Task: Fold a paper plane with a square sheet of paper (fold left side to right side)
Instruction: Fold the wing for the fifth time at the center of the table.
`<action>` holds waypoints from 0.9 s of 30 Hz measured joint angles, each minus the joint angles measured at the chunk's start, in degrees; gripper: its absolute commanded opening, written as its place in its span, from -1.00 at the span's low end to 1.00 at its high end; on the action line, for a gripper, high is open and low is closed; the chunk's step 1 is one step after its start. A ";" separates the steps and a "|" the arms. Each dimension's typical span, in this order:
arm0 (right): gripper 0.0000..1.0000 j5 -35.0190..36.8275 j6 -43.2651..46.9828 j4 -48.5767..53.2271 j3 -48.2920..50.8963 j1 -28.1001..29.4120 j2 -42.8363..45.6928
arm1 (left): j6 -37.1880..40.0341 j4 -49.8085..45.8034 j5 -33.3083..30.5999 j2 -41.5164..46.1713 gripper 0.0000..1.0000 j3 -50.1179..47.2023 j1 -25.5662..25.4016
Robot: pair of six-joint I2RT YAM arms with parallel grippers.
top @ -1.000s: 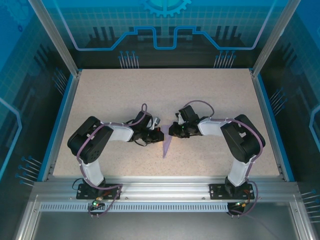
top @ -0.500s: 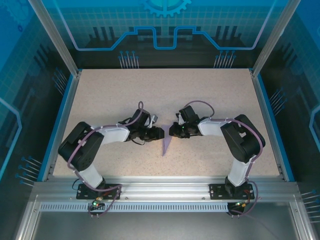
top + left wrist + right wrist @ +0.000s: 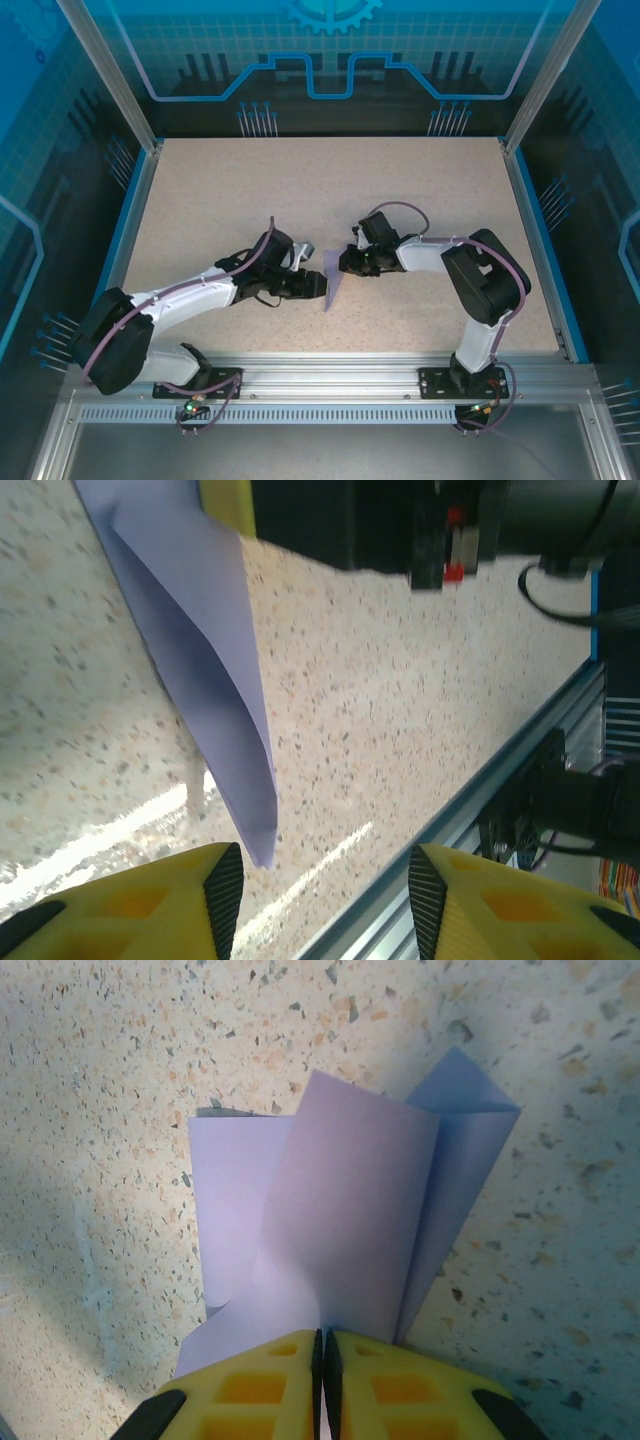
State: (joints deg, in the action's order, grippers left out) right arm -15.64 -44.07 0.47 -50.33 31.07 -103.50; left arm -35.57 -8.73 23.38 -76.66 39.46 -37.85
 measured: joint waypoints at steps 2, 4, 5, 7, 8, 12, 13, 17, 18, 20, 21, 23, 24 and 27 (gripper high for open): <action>-0.73 0.00 0.00 0.00 0.00 0.00 0.00 | 0.02 -1.16 -0.07 -0.26 0.02 0.02 -1.40; -0.73 0.00 0.00 0.00 0.00 0.00 0.00 | 0.17 -2.01 -0.28 -1.27 0.02 0.26 -2.73; -0.73 0.00 0.00 0.00 0.00 0.00 0.00 | 0.22 -2.27 -0.55 -2.10 0.02 0.50 -3.32; -0.73 0.00 0.02 0.00 0.00 0.00 0.00 | 0.22 -2.71 -0.76 -3.87 0.01 0.96 -4.15; -0.73 0.00 0.00 0.00 0.00 0.00 0.00 | 0.22 -2.86 -1.07 -4.79 0.01 1.27 -4.52; -0.73 -0.02 0.02 0.00 0.00 0.00 0.00 | 0.22 -3.04 -1.99 -7.10 -0.01 2.45 -5.18; -0.73 0.00 0.02 0.00 -0.02 0.00 0.00 | 0.26 -3.04 -2.21 -7.34 -0.03 2.71 -5.27; -0.73 -0.02 0.02 0.00 0.00 0.00 0.00 | 1.14 -3.02 -2.80 -8.09 -0.07 3.80 -5.31; -0.73 -0.02 0.02 0.00 0.00 0.00 0.00 | 1.25 -2.99 -2.89 -8.39 -0.08 4.07 -5.31; -0.73 -0.02 0.02 0.00 0.00 0.00 0.00 | 1.31 -2.97 -3.08 -9.18 -0.12 4.57 -5.31; -0.73 -0.02 0.02 0.00 0.00 0.00 0.00 | 1.38 -2.97 -3.13 -9.68 -0.13 4.76 -5.31; -0.73 -0.02 0.02 0.00 0.00 0.00 0.00 | 1.49 -2.97 -3.23 -10.60 -0.16 4.98 -5.38; -0.73 -0.02 0.02 0.00 0.00 0.00 0.00 | 1.51 -2.97 -3.28 -10.97 -0.18 5.01 -5.46; -0.73 -0.04 0.02 0.00 0.00 0.00 0.00 | 1.51 -2.97 -3.28 -11.58 -0.22 5.03 -5.64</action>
State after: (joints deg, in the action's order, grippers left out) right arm -15.68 -44.05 0.47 -50.33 31.07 -103.50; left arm -34.06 -11.70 20.10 -88.25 44.49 -43.48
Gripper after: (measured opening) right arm 0.136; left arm 0.401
